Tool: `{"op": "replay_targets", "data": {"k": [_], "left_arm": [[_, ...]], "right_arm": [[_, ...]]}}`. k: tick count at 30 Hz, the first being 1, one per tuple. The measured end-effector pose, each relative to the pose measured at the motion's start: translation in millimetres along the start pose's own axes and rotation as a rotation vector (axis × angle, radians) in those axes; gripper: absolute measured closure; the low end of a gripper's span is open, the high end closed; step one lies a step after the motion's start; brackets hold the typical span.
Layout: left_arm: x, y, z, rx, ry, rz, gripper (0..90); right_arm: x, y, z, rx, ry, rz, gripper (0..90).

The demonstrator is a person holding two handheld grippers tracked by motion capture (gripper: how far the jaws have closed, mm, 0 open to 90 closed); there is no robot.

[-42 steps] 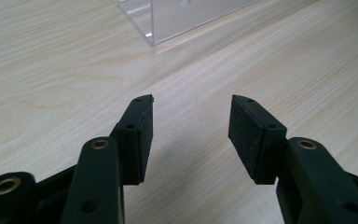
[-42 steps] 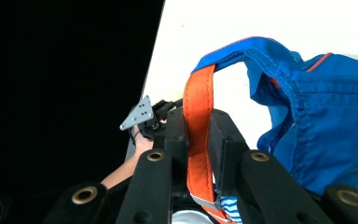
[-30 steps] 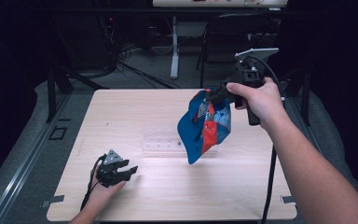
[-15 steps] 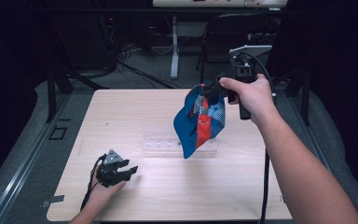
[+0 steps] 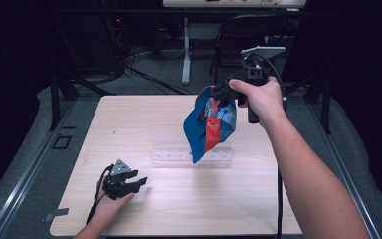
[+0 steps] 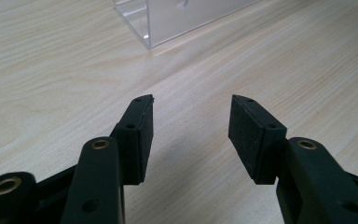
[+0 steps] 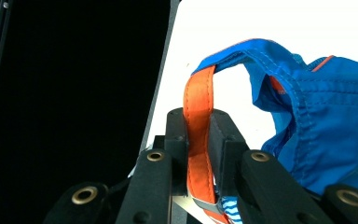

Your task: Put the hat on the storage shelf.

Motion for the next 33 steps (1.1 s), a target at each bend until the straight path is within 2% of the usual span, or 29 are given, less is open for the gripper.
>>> {"op": "replay_targets", "data": {"k": [6,16,21,23,29,33], "left_arm": [[12.2,-1.8,-8.0,0.024,-0.017,0.031,50.7],[56.2,-11.6,-46.2,0.081,-0.123,0.092,51.4],[75.3,-19.7,-65.0,0.126,-0.139,0.113,51.4],[85.2,-23.6,-73.8,0.148,-0.143,0.138,51.8],[109.3,-31.7,-89.9,0.182,-0.193,0.141,52.6],[117.0,-36.8,-96.1,0.188,-0.202,0.131,54.7]], "right_arm": [[2.1,-2.7,-1.3,0.008,-0.002,0.005,79.4],[5.4,-9.4,0.4,-0.013,-0.008,0.005,79.3],[4.3,-12.2,-0.1,-0.015,-0.009,0.004,79.3],[5.3,-13.2,-0.5,-0.008,-0.004,0.004,79.3],[5.6,-12.9,-0.5,-0.007,-0.004,0.001,79.3],[5.7,-13.4,0.0,-0.011,0.001,0.001,79.3]]}}
Point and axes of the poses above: each handheld gripper's, and its own axes: y roughly backward along the jaws, z roughly out of its underside, x roughly to its right, the point moved 5 cm from there along -y, roughly forward along the jaws, and after that the axes turned 1 degree about y, right-handed, at the moved point
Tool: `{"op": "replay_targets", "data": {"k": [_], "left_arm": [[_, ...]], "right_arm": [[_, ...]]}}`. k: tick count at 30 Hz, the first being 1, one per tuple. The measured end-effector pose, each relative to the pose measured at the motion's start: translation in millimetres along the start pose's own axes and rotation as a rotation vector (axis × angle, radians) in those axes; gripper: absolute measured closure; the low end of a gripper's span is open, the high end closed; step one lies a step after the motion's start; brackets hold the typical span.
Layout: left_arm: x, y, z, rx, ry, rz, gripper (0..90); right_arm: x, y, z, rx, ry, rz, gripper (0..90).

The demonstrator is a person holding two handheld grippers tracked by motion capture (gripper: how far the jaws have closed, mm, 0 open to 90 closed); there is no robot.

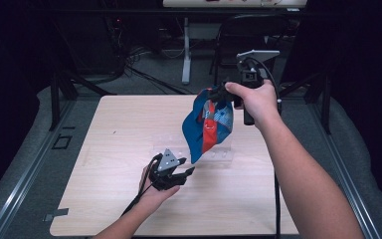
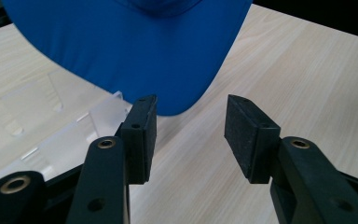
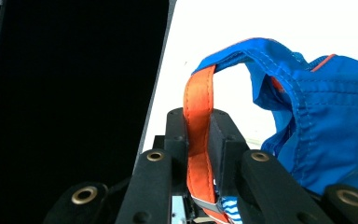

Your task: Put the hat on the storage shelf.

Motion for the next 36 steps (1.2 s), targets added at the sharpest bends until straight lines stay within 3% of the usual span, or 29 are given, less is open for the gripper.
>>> {"op": "replay_targets", "data": {"k": [11,22,36], "left_arm": [[-0.4,-10.5,-1.1,0.001,0.015,0.005,62.9],[-7.3,-0.8,-3.8,0.021,0.002,-0.02,80.1],[-20.4,0.9,-1.2,0.008,0.027,-0.034,85.4]], "right_arm": [[0.6,-0.9,1.3,-0.005,-0.002,-0.003,79.3],[-0.4,4.4,1.5,0.004,0.005,-0.009,79.2],[0.7,0.1,1.5,0.002,0.002,-0.01,79.2]]}}
Point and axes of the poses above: each handheld gripper's, and its own axes: y roughly backward along the jaws, z roughly out of its underside, x roughly to its right, the point moved 5 cm from there along -y, roughly forward along the jaws, and after that the axes turned 1 degree about y, right-handed, at the moved point
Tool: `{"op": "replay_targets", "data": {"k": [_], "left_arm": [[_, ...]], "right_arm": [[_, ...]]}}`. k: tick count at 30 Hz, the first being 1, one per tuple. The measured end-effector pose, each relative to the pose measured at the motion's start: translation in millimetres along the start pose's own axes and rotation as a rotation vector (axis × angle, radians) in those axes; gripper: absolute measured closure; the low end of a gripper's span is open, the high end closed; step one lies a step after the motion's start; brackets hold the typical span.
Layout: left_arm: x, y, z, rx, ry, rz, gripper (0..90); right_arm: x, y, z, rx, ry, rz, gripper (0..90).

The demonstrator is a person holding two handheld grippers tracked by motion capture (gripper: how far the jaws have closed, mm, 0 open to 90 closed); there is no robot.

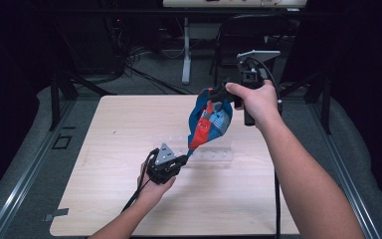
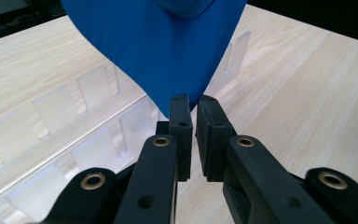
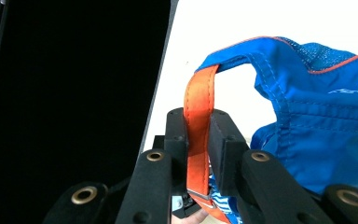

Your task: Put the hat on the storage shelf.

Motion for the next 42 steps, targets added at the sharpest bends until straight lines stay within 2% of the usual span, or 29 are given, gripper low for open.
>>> {"op": "replay_targets", "data": {"k": [4,9,17,19,20,25,32,39,42], "left_arm": [[-1.1,-2.3,2.1,-0.008,0.005,-0.008,85.5],[-3.1,-5.9,5.6,-0.014,0.017,-0.013,85.5],[-6.5,-10.3,10.3,-0.031,0.039,-0.001,85.7],[-7.1,-10.7,11.2,-0.026,0.04,-0.01,85.7],[-7.3,-10.8,12.0,-0.03,0.044,-0.008,85.8],[-9.3,-12.1,17.0,-0.036,0.069,0.005,85.8],[-9.7,-13.8,20.4,-0.051,0.074,0.004,85.9],[-10.8,-15.0,24.6,-0.056,0.082,0.004,85.7],[-10.8,-13.9,25.3,-0.054,0.077,-0.001,81.2]], "right_arm": [[5.3,-4.2,1.1,-0.019,-0.013,0.006,79.2],[10.7,-8.8,0.7,-0.016,-0.018,0.005,79.2],[18.2,-16.4,0.3,-0.031,-0.026,0.008,79.2],[19.8,-17.7,1.3,-0.041,-0.034,0.008,79.2],[21.6,-19.0,1.6,-0.037,-0.024,0.009,79.2],[27.9,-18.8,4.6,-0.052,-0.038,0.018,79.1],[39.5,-24.2,6.2,-0.049,-0.056,0.02,79.2],[44.9,-28.4,7.6,-0.057,-0.061,0.022,79.2],[47.7,-30.3,7.5,-0.056,-0.066,0.016,79.2]]}}
Point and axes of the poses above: each handheld gripper's, and its own axes: y roughly backward along the jaws, z roughly out of its underside, x roughly to its right, the point moved 5 cm from there along -y, roughly forward along the jaws, and after that the axes turned 1 degree about y, right-handed, at the moved point
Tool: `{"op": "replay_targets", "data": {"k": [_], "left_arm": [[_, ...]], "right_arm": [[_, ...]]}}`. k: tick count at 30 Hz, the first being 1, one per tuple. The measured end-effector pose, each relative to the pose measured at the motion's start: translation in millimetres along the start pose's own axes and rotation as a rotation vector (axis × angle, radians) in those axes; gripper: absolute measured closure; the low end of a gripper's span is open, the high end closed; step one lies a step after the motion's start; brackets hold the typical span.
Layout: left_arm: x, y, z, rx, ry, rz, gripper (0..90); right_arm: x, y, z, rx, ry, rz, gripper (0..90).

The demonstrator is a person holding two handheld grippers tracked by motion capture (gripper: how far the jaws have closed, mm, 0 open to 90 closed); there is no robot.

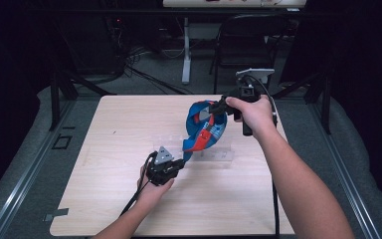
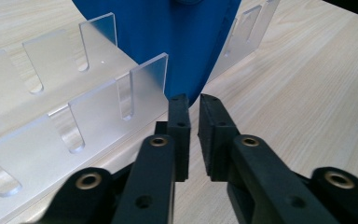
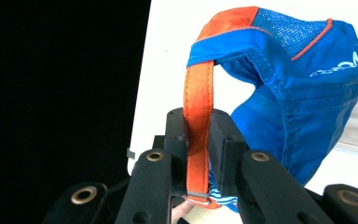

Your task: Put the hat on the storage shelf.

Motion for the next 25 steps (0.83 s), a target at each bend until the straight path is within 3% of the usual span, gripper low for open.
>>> {"op": "replay_targets", "data": {"k": [11,16,22,25], "left_arm": [[-2.2,7.8,1.3,-0.003,0.003,-0.01,66.3],[-3.7,10.8,4.3,-0.003,0.007,-0.009,60.5],[-8.3,17.2,8.9,-0.001,0.022,-0.013,55.5],[-9.9,18.5,10.4,0.0,0.022,-0.019,54.5]], "right_arm": [[8.1,1.8,1.4,0.0,-0.004,0.026,78.4],[13.1,5.0,1.6,0.03,-0.006,0.037,70.6],[25.9,13.1,10.8,0.059,0.05,0.116,63.3],[31.2,16.4,16.3,0.05,0.057,0.121,63.2]]}}
Point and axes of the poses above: each handheld gripper's, and its own axes: y roughly backward along the jaws, z roughly out of its underside, x roughly to its right, the point moved 5 cm from there along -y, roughly forward along the jaws, and after that the axes turned 1 degree about y, right-handed, at the moved point
